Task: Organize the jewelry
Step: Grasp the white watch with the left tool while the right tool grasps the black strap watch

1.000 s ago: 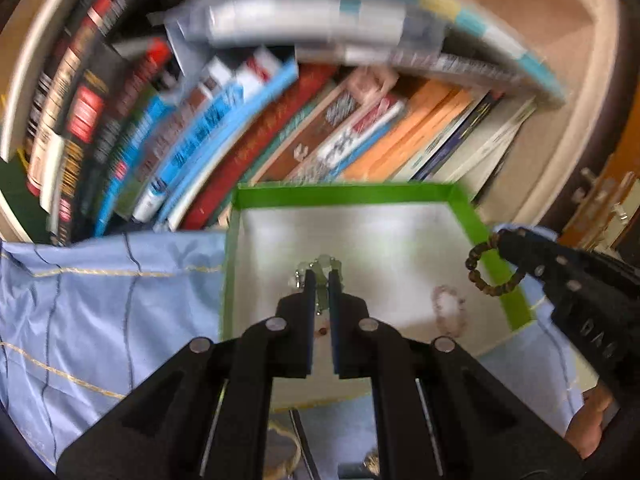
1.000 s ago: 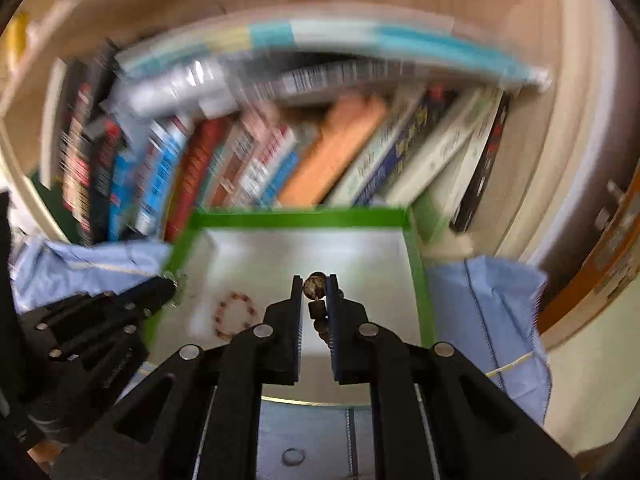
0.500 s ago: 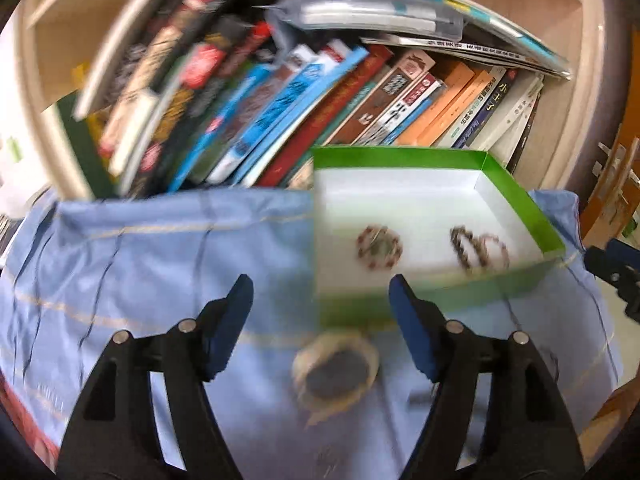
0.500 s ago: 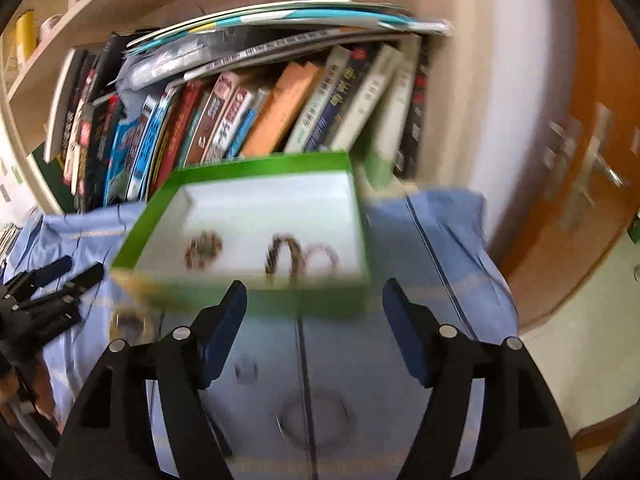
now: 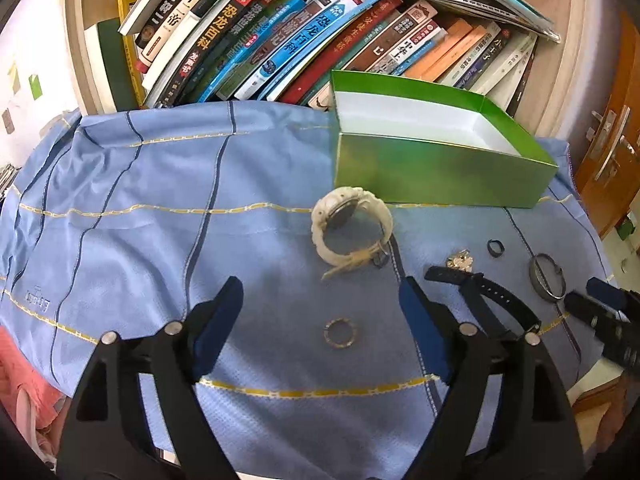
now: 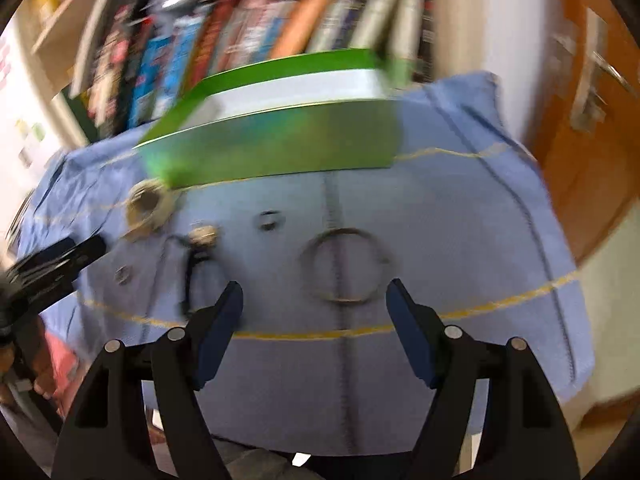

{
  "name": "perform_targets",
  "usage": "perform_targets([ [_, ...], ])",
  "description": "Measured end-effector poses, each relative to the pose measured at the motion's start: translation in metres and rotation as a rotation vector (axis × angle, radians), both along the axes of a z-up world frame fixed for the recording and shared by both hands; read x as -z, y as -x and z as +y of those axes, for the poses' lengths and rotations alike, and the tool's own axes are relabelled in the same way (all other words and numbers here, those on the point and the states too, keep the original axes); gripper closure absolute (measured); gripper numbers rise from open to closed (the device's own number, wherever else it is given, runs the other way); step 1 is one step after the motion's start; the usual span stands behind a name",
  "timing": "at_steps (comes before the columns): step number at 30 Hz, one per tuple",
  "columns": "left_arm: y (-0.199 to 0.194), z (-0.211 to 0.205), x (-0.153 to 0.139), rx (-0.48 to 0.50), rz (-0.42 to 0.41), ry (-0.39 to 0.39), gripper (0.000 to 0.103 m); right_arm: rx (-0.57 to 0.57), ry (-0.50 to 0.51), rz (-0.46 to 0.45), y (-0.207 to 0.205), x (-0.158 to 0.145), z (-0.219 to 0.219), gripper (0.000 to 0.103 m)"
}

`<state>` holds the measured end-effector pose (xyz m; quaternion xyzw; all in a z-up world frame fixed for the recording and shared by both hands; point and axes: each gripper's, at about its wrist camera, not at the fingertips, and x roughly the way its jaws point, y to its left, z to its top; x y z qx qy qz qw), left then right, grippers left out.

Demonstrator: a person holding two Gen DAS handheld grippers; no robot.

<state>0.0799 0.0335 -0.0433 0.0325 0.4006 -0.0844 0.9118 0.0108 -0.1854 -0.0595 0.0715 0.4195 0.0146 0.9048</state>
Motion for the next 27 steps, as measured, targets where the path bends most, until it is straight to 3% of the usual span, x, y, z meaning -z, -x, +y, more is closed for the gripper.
perform_targets([
  [9,-0.002,-0.01,0.004,0.001,-0.02,-0.035,0.02,-0.135,0.052,0.021,-0.015,0.004,0.053,0.023],
  [12,-0.002,-0.009,0.004,-0.008,-0.028,-0.043,0.02,-0.121,0.065,0.029,-0.021,0.009,0.055,0.024],
  [18,-0.001,-0.009,0.003,-0.01,-0.052,-0.061,0.018,-0.085,0.079,0.043,-0.025,0.013,0.048,0.035],
  [27,-0.004,-0.006,0.008,-0.008,-0.041,-0.06,0.018,0.011,0.091,0.049,-0.024,0.015,0.019,0.036],
])
